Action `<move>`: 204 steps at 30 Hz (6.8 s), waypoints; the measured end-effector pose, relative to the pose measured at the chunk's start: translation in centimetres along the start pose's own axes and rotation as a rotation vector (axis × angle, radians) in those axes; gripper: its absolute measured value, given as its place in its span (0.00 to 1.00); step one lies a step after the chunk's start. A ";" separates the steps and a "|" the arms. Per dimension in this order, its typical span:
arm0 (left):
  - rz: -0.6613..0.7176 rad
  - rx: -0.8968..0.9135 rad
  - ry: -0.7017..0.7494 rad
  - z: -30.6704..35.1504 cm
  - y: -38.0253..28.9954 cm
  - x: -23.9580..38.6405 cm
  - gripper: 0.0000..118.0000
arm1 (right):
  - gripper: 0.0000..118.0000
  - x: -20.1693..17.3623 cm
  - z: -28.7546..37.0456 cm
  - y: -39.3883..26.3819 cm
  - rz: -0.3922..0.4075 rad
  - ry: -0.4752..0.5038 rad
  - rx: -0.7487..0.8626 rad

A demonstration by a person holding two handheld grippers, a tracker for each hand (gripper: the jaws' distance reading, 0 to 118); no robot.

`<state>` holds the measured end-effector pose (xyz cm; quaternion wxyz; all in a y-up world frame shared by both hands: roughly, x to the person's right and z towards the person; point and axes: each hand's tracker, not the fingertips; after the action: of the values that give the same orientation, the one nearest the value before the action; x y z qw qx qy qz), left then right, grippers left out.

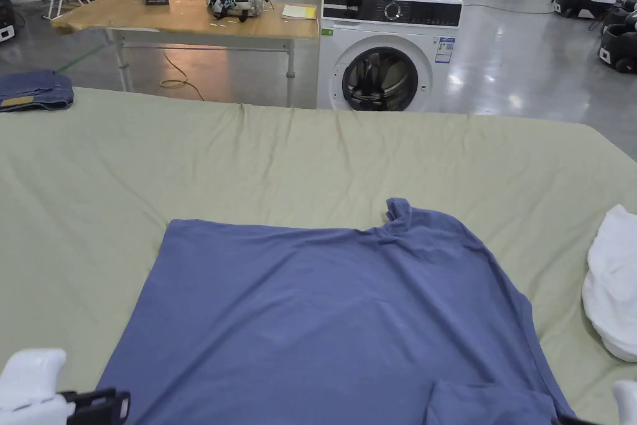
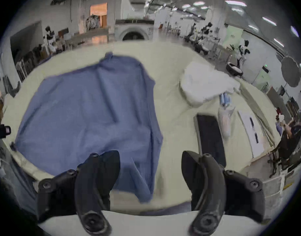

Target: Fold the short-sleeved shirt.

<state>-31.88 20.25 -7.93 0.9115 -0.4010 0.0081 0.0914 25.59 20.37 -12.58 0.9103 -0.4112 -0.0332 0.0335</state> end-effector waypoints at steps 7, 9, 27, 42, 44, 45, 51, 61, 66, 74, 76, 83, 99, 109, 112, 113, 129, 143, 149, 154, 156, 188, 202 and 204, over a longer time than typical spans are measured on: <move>-0.087 0.233 0.043 -0.5 3.8 5.5 0.40 | 0.48 -5.3 1.0 3.9 -0.079 0.053 0.371; -0.093 0.309 0.054 -0.4 4.6 6.8 0.23 | 0.24 -7.0 0.9 4.8 -0.078 0.055 0.439; -0.107 0.366 0.092 2.0 6.2 6.8 0.00 | 0.00 -13.0 1.0 7.4 0.003 0.129 0.664; 0.119 -0.193 0.068 -0.9 0.1 -3.3 0.62 | 0.00 -12.6 -1.4 6.0 0.047 0.134 0.523; 0.131 -0.231 0.092 -1.9 -0.5 -3.2 0.62 | 0.00 -12.6 -1.7 5.8 0.054 0.134 0.507; 0.128 -0.263 0.116 -2.5 -0.9 -2.8 0.62 | 0.00 -12.6 -1.9 5.7 0.054 0.134 0.500; 0.026 -0.303 0.243 -3.9 -2.8 -0.8 0.58 | 0.00 -12.2 -2.4 4.8 0.053 0.133 0.460; 0.013 -0.300 0.145 -3.9 -2.4 -1.1 0.00 | 0.00 -10.7 -2.2 4.0 0.049 0.156 0.394; 0.034 -0.288 0.131 -3.7 -2.8 -1.8 0.00 | 0.08 -7.3 -1.0 4.2 0.073 0.161 0.234; 0.032 -0.281 0.135 -3.5 -3.0 -1.3 0.00 | 0.49 -1.4 -1.5 0.3 0.122 0.099 -0.073; 0.036 -0.279 0.133 -3.5 -3.0 -1.3 0.00 | 0.49 -0.8 -2.2 -1.2 0.120 0.076 -0.126; 0.038 -0.278 0.133 -3.1 -3.0 -0.7 0.00 | 0.42 -1.1 -5.9 -5.0 0.110 0.114 -0.257; 0.055 -0.109 0.074 -0.4 1.3 0.2 0.00 | 0.03 0.0 -1.6 1.3 0.001 0.193 -0.073; 0.044 0.008 0.077 -4.0 9.7 -0.7 0.00 | 0.03 -2.0 -4.4 10.3 -0.018 0.181 0.073; 0.077 0.007 0.069 -6.6 11.9 -1.7 0.00 | 0.03 -2.9 -7.0 12.7 -0.022 0.171 0.079; 0.089 0.011 0.073 -7.5 12.4 -2.0 0.00 | 0.03 -3.1 -8.0 13.3 -0.022 0.171 0.075; 0.076 -0.113 0.097 -18.2 15.5 -2.7 0.06 | 0.15 -5.8 -18.4 14.8 -0.023 0.131 -0.081; -0.022 0.356 0.023 -6.9 12.1 4.1 0.48 | 0.25 -10.7 -8.3 14.1 -0.007 0.125 0.459; -0.122 0.510 0.101 -3.2 9.5 7.4 0.03 | 0.00 -13.5 -4.5 12.6 -0.006 0.170 0.565; -0.129 0.513 0.144 -1.2 8.0 7.6 0.00 | 0.00 -14.4 -2.7 11.5 0.000 0.176 0.636; -0.110 0.502 0.157 -0.8 7.6 6.9 0.00 | 0.00 -14.5 -2.2 11.1 0.002 0.180 0.641; 0.050 -0.182 0.095 -12.6 9.3 -2.5 0.02 | 0.00 -7.6 -5.8 8.1 0.010 0.121 0.392; 0.056 -0.150 0.061 -10.6 7.8 -2.3 0.02 | 0.64 -1.8 -16.3 8.4 0.038 0.106 -0.123; 0.060 -0.152 0.062 -10.7 7.7 -2.3 0.02 | 0.64 -2.1 -18.0 7.6 0.048 0.095 -0.199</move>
<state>-34.83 17.19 -20.62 0.8745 -0.4712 0.0413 0.1068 24.84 11.76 -30.21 0.8646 -0.5012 0.0166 0.0323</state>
